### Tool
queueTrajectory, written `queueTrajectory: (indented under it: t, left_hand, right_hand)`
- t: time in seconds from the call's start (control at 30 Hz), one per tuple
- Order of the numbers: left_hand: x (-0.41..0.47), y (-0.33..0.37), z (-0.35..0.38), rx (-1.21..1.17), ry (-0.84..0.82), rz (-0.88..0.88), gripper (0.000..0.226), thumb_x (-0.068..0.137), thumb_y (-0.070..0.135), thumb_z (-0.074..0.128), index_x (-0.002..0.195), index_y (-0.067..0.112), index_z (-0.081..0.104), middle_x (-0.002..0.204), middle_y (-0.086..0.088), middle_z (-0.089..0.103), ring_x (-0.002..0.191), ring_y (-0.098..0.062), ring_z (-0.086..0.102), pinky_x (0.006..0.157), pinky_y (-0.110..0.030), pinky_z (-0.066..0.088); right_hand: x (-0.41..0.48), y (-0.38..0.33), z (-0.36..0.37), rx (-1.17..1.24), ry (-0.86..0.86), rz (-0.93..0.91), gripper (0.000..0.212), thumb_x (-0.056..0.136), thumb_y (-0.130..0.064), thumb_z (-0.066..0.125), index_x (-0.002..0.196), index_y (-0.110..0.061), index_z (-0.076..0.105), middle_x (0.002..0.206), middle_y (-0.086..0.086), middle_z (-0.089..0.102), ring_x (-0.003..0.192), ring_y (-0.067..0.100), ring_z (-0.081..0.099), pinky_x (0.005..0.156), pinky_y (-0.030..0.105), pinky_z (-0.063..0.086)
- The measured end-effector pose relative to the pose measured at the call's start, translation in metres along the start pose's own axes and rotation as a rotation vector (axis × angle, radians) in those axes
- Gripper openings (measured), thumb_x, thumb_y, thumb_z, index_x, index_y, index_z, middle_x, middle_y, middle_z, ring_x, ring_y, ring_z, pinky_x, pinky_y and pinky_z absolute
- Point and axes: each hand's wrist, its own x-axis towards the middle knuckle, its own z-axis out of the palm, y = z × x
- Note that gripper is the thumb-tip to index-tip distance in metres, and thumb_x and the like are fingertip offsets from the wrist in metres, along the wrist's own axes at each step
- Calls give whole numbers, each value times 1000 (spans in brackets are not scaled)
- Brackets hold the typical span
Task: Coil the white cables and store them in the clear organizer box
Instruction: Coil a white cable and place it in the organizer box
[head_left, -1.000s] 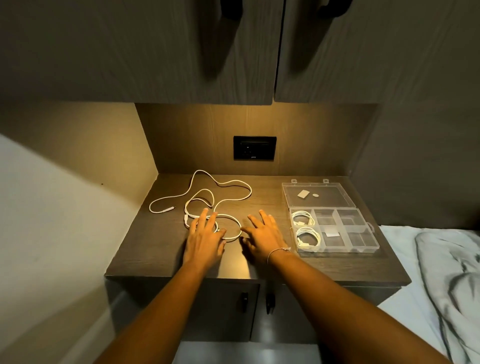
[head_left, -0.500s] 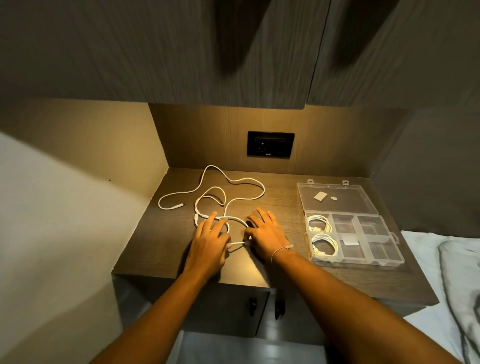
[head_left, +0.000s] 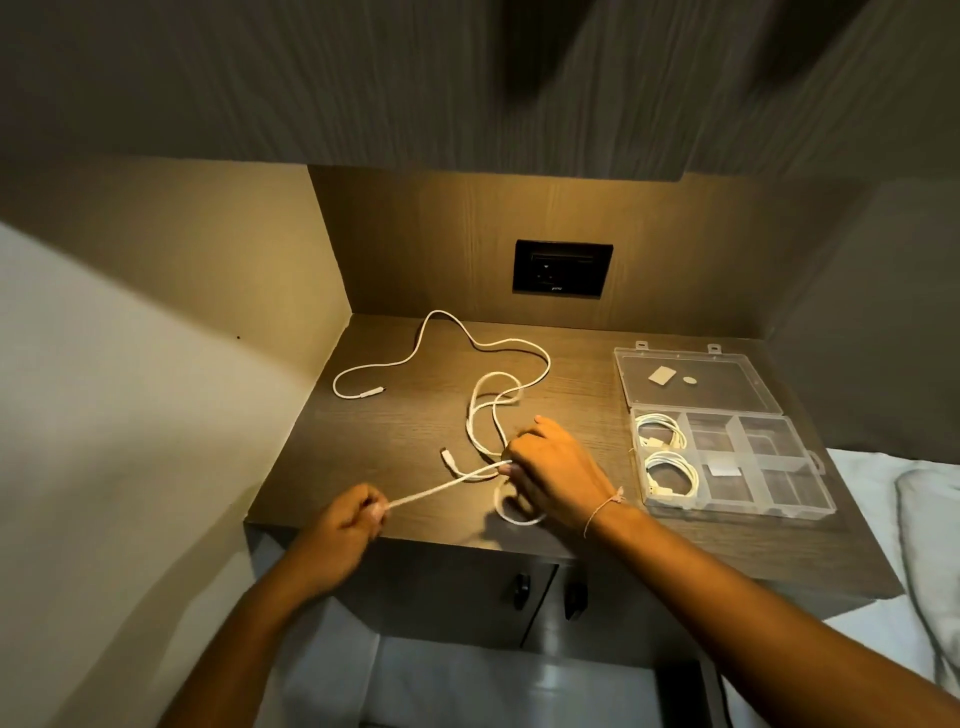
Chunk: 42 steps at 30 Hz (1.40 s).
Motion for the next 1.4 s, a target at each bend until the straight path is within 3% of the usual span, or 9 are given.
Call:
queueTrajectory:
  t: [0.23,0.47,0.67,0.83,0.93,1.13,1.27,1.33,1.4]
  left_hand:
    - [-42,31,-15,-637,-326,-59,37,97,34,41,83,13,68,58,2,49,46,-8,40,44,-21,36]
    - [-37,86,-34,-1389,-182,338,38,101,22,34,86,19,69,66,4,62,60,-10,61,54,-23,53]
    - [-14,107,8,-1221,142,372,31,103,14,37,94,15,67,94,-5,76,102,-27,71,83,-35,59]
    - [-15,94,65,-278,402,677,25,98,27,48,97,20,72,98,9,76,91,-11,71,75,-28,59]
    - [-26,79,98,138,178,799,21,97,23,51,95,16,70,84,3,74,73,-10,68,63,-37,56]
    - [-79,102,132,-92,-352,330,37,93,42,42,76,25,71,58,12,54,58,-5,50,57,-21,42]
    - [-104,134,118,-441,-703,32,31,91,39,46,69,23,61,58,5,41,51,-9,34,47,-18,31]
    - [-112,148,115,-763,-738,5,25,91,35,53,73,18,57,59,3,39,48,-9,32,45,-19,28]
    - [-116,159,121,-1118,-676,24,24,93,34,54,78,16,58,60,2,47,47,-9,42,43,-19,37]
  right_hand:
    - [26,-39,-14,387,195,193,25,96,-40,55,86,-18,63,71,0,63,65,18,58,62,44,50]
    - [-7,-91,-11,788,85,280,21,98,-28,56,90,-16,71,65,6,55,59,23,51,59,46,46]
    - [-59,-120,-26,642,-128,226,24,99,-38,48,101,-26,69,84,-6,70,79,11,63,75,38,52]
    - [-96,-109,-66,542,-185,250,18,98,-40,48,106,-35,63,80,-27,62,81,1,61,75,27,51]
    - [-116,-90,-102,336,-158,215,21,97,-46,46,96,-33,62,73,-16,66,70,5,61,65,33,51]
    - [-150,-58,-142,50,-59,176,24,89,-52,58,85,-30,67,76,-12,70,72,5,63,59,24,45]
    - [-178,-59,-138,142,48,206,26,94,-53,51,84,-30,59,73,-15,63,68,5,58,57,28,47]
    - [-189,-64,-120,304,79,256,7,95,-27,57,88,-28,56,74,-18,56,68,3,56,59,28,45]
    - [-201,-75,-100,490,15,331,24,88,-7,54,96,-29,58,76,-19,58,69,-1,56,63,27,48]
